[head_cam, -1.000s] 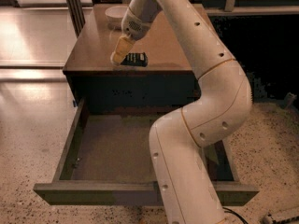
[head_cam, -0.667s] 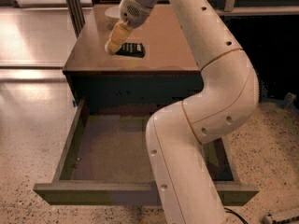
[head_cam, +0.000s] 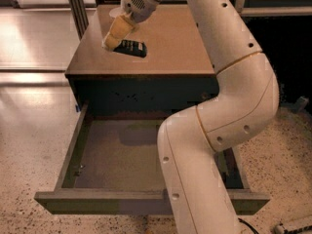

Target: Place rxbar chocolate into top drawer

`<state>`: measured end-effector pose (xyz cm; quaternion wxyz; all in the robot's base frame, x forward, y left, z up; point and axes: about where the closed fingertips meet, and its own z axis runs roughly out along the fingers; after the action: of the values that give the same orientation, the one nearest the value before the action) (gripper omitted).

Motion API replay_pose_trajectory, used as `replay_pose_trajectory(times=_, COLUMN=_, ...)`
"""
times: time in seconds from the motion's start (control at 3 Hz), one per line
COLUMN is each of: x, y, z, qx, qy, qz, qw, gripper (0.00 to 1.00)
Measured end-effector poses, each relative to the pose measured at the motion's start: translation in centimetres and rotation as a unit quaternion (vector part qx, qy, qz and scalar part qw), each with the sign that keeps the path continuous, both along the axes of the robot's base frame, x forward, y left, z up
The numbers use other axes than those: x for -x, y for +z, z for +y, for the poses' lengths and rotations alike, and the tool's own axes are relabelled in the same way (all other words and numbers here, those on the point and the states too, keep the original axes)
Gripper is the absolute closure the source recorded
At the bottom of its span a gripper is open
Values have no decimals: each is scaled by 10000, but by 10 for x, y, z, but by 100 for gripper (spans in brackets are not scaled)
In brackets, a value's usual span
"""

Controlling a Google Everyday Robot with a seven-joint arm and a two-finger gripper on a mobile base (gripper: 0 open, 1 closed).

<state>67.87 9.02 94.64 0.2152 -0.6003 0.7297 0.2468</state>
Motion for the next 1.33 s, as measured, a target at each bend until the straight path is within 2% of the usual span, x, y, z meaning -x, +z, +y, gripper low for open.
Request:
replay_pose_trajectory(times=0.33, x=6, y=-19, z=8, qx=-377, qy=-302, qz=395, qw=9981, gripper=100)
replay_pose_trajectory(times=0.67, x=6, y=-19, z=8, qx=-378, qy=-303, qz=395, qw=9980, gripper=100)
replay_pose_trajectory(times=1.0, x=4, y=-21, z=12, qx=-484, qy=-458, qz=744, qw=9950, gripper=100)
replay_pose_trajectory(times=1.33, x=13, y=-20, z=7, qx=-671, qy=-785, qz=1643, qw=9810, gripper=100)
